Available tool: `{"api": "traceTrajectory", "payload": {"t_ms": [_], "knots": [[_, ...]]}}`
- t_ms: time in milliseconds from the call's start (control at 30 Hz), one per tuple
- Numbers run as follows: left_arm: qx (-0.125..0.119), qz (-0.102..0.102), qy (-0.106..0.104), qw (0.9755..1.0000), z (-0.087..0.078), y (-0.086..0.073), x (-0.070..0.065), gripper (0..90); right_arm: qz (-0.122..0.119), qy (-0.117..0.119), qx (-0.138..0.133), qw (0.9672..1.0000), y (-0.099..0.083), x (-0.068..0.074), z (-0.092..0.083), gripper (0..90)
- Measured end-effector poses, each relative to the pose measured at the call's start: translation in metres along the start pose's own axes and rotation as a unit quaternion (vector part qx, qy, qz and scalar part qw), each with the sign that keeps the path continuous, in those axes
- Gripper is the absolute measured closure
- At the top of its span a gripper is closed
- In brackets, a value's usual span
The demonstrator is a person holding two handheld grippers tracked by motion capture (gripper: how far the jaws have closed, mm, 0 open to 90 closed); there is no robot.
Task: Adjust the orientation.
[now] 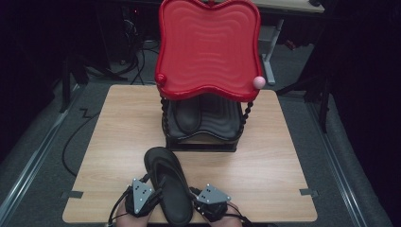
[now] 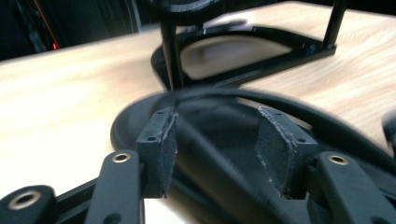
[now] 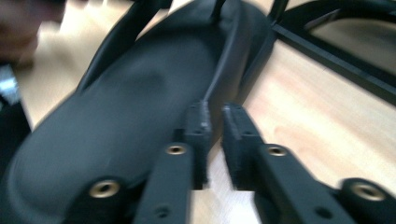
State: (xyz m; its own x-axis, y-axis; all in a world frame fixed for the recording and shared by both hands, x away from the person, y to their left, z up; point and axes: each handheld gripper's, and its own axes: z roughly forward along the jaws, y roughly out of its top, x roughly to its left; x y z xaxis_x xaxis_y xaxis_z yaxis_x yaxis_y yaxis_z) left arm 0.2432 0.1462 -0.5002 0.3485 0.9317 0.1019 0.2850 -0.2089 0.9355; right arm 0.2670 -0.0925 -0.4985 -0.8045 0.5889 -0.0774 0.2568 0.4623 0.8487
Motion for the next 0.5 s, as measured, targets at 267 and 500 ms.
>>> {"api": "traceTrajectory", "payload": {"t_ms": [267, 500], "knots": [[0.013, -0.001, -0.001, 0.9999, 0.003, -0.006, -0.002, 46.4, 0.028, -0.003, -0.026, 0.9993, 0.023, -0.006, 0.024, 59.4], [0.021, -0.047, -0.006, 0.9986, 0.0, -0.008, -0.001, 47.4, 0.055, 0.002, -0.011, 0.9984, 0.024, -0.01, 0.048, 71.6]]}}
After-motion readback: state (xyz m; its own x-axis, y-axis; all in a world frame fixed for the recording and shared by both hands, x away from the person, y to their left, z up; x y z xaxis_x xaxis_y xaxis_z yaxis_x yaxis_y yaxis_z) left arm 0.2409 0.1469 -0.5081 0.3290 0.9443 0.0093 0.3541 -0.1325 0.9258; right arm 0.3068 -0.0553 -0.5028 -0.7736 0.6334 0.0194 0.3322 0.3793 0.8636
